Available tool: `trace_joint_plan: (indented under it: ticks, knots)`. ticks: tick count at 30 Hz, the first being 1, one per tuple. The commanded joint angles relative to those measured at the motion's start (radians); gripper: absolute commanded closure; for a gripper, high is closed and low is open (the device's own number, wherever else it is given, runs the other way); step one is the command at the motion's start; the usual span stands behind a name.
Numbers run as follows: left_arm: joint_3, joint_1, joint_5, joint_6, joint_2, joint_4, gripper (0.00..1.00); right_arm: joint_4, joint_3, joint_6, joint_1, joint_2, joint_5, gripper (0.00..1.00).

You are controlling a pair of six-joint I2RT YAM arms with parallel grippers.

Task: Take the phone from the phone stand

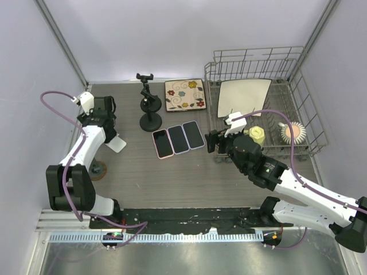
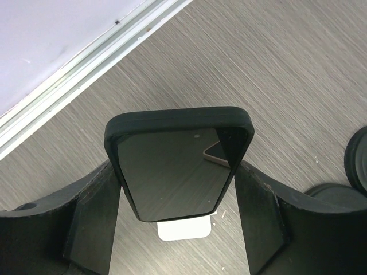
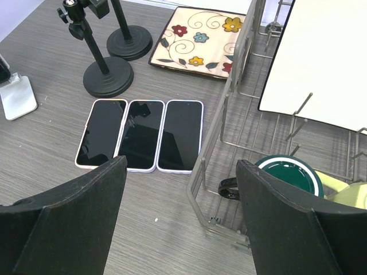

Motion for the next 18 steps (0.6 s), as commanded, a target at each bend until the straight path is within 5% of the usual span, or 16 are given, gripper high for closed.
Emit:
trace_joint_plan:
  ticks: [1, 8, 18]
  knots:
    - [0.026, 0.006, -0.027, 0.041, -0.120, 0.016, 0.57, 0.034, 0.042, 0.001, 0.002, -0.010, 0.001, 0.18]
    - [0.105, 0.006, 0.109, 0.092, -0.215, -0.099, 0.76, 0.036, 0.046, 0.008, 0.002, -0.011, -0.011, 0.18]
    - [0.146, -0.078, 0.401, 0.076, -0.208, -0.389, 0.78, 0.034, 0.046, 0.025, 0.002, -0.010, -0.036, 0.18]
